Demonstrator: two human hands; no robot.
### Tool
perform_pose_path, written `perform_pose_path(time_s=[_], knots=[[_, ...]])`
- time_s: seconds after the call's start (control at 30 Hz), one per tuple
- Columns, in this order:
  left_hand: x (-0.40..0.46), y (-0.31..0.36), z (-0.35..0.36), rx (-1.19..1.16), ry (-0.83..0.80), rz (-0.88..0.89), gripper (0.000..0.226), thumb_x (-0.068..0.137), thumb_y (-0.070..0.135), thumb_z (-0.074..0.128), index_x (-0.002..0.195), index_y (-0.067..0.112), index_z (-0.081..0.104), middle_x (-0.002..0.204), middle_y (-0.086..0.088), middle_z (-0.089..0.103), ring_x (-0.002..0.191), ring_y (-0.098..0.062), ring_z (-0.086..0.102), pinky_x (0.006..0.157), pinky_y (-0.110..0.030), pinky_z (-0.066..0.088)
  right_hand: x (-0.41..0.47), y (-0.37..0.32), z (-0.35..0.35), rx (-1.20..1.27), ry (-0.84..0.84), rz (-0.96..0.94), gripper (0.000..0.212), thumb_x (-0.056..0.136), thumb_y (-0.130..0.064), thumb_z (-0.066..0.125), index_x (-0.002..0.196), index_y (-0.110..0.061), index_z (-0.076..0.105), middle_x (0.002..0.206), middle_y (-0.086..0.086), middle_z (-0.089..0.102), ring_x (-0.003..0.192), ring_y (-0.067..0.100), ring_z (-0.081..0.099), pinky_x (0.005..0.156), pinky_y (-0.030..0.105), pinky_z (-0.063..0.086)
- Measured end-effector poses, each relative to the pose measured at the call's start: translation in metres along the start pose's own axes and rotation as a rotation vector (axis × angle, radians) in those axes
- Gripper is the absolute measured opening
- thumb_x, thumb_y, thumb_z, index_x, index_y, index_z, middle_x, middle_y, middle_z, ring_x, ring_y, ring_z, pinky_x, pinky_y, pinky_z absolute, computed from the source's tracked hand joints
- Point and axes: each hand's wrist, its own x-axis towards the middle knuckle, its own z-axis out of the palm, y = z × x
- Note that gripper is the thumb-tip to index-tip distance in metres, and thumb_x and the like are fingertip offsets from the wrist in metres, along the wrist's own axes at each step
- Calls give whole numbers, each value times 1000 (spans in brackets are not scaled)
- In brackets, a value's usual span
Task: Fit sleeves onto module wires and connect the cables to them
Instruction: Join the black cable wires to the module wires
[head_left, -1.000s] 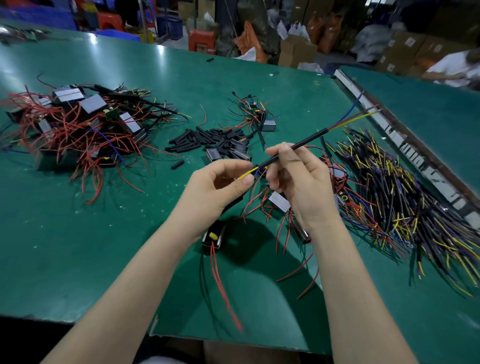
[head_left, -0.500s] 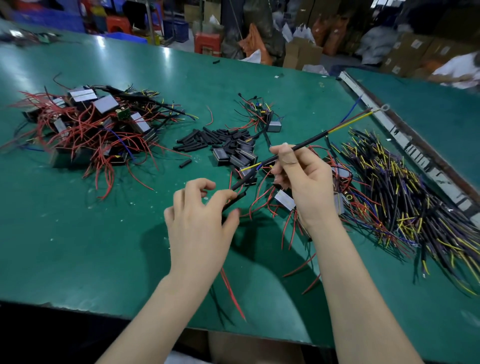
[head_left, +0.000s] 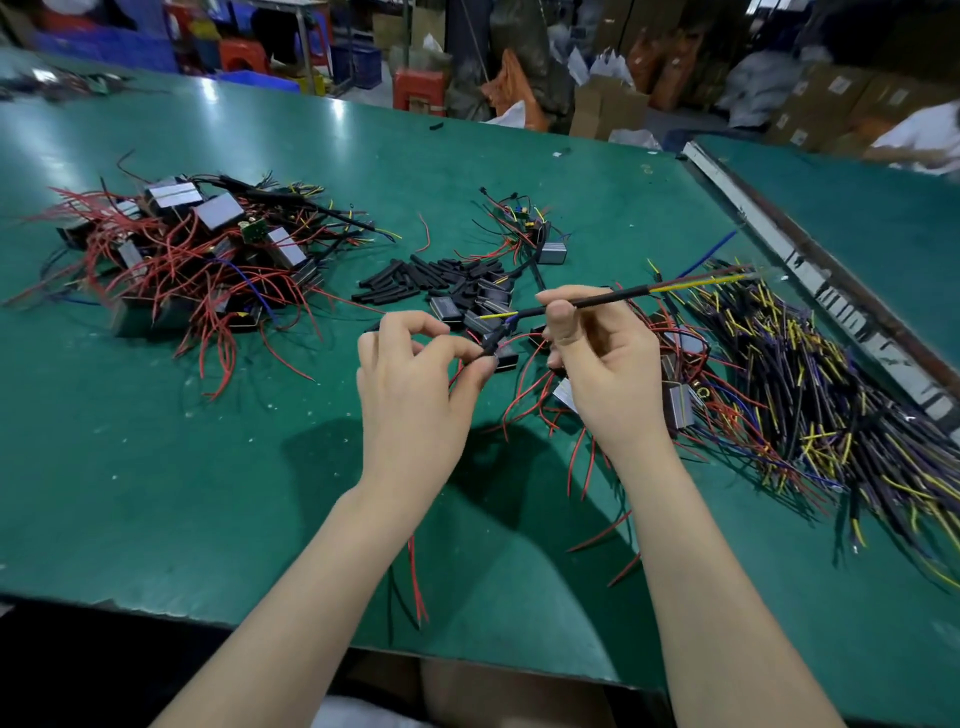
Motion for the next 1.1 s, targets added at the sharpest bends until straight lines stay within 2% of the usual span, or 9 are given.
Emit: perform_pose_path(time_s=[0.2, 0.3, 0.37, 0.43, 0.53, 0.7, 0.8, 0.97, 1.1], knots=[[11, 9, 1, -106, 9, -76, 16, 82, 31, 72, 88, 16, 73, 104, -7, 53, 97, -21, 40, 82, -22, 26, 0, -2, 0, 65, -42, -2, 16, 96, -12, 53, 94, -23, 65, 76, -9, 61, 67, 8, 55, 59, 17, 46], [14, 12, 2, -128, -9, -104, 16, 83, 32, 71, 90, 17, 73, 103, -5, 53, 100, -26, 43, 81, -19, 22, 0, -3, 0, 74, -45, -7, 13, 95, -16, 54, 96, -22, 65, 76, -8, 61, 66, 8, 54, 59, 17, 46], [14, 13, 3, -130, -29, -106, 17, 82, 33, 71, 91, 18, 73, 102, -4, 52, 101, -26, 43, 83, -21, 27, 0, -4, 0, 72, -43, -1, 13, 92, -26, 55, 97, -22, 65, 75, -6, 60, 64, 11, 53, 59, 19, 46], [13, 12, 5, -148, -51, -112, 18, 81, 33, 73, 91, 19, 73, 99, 0, 50, 99, -22, 40, 87, -34, 41, 0, -3, 0, 57, -39, 6, 15, 89, -31, 55, 97, -24, 65, 72, -5, 59, 61, 13, 50, 59, 20, 45], [10, 12, 6, -150, -53, -139, 19, 79, 36, 73, 89, 21, 73, 95, 4, 48, 96, -21, 39, 83, -43, 45, -1, -2, 0, 38, -40, 1, 11, 93, -24, 55, 97, -25, 65, 70, -1, 58, 58, 14, 49, 58, 20, 44], [12, 13, 8, -137, -48, -134, 19, 78, 38, 74, 87, 22, 72, 93, 4, 48, 95, -25, 45, 82, -40, 43, -1, -3, 1, 68, -37, 0, 14, 96, -13, 54, 97, -23, 64, 69, -5, 63, 55, 5, 53, 56, 17, 44], [12, 12, 10, -149, -58, -148, 21, 79, 38, 74, 89, 21, 71, 94, 3, 50, 95, -26, 48, 82, -40, 44, -2, -3, 1, 88, -43, 20, 12, 95, -13, 55, 97, -21, 64, 71, -5, 66, 51, 8, 52, 55, 19, 45], [12, 12, 10, -209, -43, -168, 17, 81, 40, 71, 85, 23, 69, 93, 4, 52, 95, -23, 52, 82, -33, 41, -2, -1, -1, 64, -85, 9, 12, 95, -16, 56, 97, -23, 64, 76, 5, 67, 58, 15, 54, 60, 29, 47], [15, 12, 10, -228, -16, -165, 16, 82, 37, 72, 84, 21, 69, 92, 4, 50, 90, -17, 51, 77, -23, 34, -2, 0, -3, 21, -117, -29, 12, 95, -15, 56, 99, -22, 64, 84, 13, 68, 59, 14, 55, 61, 25, 47]])
